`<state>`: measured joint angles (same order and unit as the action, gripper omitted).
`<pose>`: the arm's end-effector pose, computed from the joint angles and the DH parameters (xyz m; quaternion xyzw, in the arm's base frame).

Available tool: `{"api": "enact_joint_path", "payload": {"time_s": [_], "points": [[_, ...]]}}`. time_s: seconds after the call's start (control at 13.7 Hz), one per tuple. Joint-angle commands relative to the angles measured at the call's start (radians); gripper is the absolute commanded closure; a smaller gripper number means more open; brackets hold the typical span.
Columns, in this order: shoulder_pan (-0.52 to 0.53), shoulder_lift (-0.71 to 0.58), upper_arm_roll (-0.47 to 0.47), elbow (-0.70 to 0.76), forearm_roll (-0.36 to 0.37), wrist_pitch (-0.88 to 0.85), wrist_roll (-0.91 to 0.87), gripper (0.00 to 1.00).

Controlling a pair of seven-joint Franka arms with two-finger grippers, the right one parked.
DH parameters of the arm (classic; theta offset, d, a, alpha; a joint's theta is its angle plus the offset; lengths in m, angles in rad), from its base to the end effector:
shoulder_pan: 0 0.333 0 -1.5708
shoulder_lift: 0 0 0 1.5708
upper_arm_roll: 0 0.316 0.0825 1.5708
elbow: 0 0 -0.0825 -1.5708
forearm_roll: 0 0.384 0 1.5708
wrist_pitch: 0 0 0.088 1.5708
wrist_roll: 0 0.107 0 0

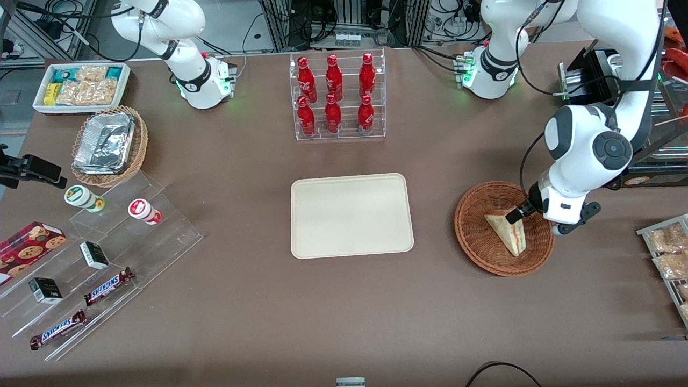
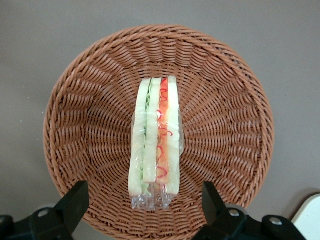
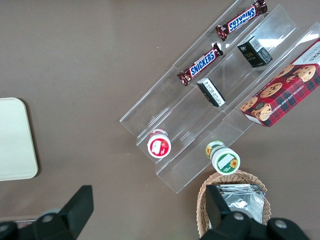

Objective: Place sandwich from basket to tray
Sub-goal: 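Close the left gripper on the sandwich's crust edge and lift it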

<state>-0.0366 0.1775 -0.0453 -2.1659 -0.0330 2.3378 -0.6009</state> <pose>0.5551 -0.0459 0.3131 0.9633 0.2680 -0.0079 0.0140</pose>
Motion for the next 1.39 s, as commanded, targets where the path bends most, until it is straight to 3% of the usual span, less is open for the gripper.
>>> {"api": "enact_joint_path", "payload": {"time_s": [0.0, 0.73, 0.8, 0.95, 1.02, 1.17, 1.31], "points": [[-0.003, 0.049, 0.002, 0.037, 0.010, 0.008, -0.003, 0.00], [-0.003, 0.165, 0.001, 0.098, -0.011, 0.017, -0.020, 0.00], [-0.003, 0.166, 0.001, 0.098, -0.019, 0.015, -0.020, 0.13], [-0.003, 0.165, 0.001, 0.097, -0.022, 0.005, -0.019, 0.90], [-0.003, 0.162, 0.001, 0.098, -0.022, 0.000, -0.014, 1.00], [-0.002, 0.151, 0.002, 0.118, -0.022, -0.023, -0.011, 1.00], [-0.003, 0.152, 0.001, 0.200, -0.022, -0.150, -0.005, 1.00]]}}
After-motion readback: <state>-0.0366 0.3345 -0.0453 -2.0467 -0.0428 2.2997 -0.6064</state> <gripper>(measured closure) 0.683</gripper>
